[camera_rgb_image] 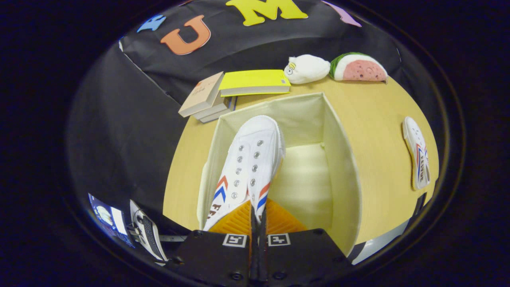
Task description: Open the storage box then place both shoes into the box .Put the left shoe in first, then the right shoe, with the right side of both shoes facing outward in a uniform manner.
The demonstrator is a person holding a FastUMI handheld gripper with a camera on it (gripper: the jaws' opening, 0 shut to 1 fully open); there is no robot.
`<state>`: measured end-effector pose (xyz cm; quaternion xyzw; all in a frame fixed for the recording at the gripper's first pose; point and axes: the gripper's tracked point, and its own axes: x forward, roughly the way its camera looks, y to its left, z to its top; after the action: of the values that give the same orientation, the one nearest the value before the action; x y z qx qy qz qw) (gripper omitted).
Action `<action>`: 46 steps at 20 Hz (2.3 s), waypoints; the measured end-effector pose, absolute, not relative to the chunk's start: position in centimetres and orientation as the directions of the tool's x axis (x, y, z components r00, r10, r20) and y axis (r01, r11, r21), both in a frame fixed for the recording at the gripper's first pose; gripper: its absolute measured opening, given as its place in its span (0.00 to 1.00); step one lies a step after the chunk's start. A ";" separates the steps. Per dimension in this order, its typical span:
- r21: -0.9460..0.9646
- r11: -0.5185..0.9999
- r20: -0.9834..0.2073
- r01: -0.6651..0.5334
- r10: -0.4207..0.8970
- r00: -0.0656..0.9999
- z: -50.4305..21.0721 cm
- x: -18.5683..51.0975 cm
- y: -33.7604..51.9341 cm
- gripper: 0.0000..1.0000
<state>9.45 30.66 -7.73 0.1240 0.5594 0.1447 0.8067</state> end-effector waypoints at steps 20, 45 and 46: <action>0.098 0.936 -0.709 -0.337 0.303 0.637 2.0 9.0 22.6 0.90; 0.077 0.995 -0.957 0.056 0.058 0.286 -17.1 13.5 -14.5 0.99; 0.100 0.994 -0.957 0.046 0.083 0.276 -17.5 13.8 -14.1 1.00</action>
<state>13.76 -14.07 -17.50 0.0537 0.6013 0.0116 0.7971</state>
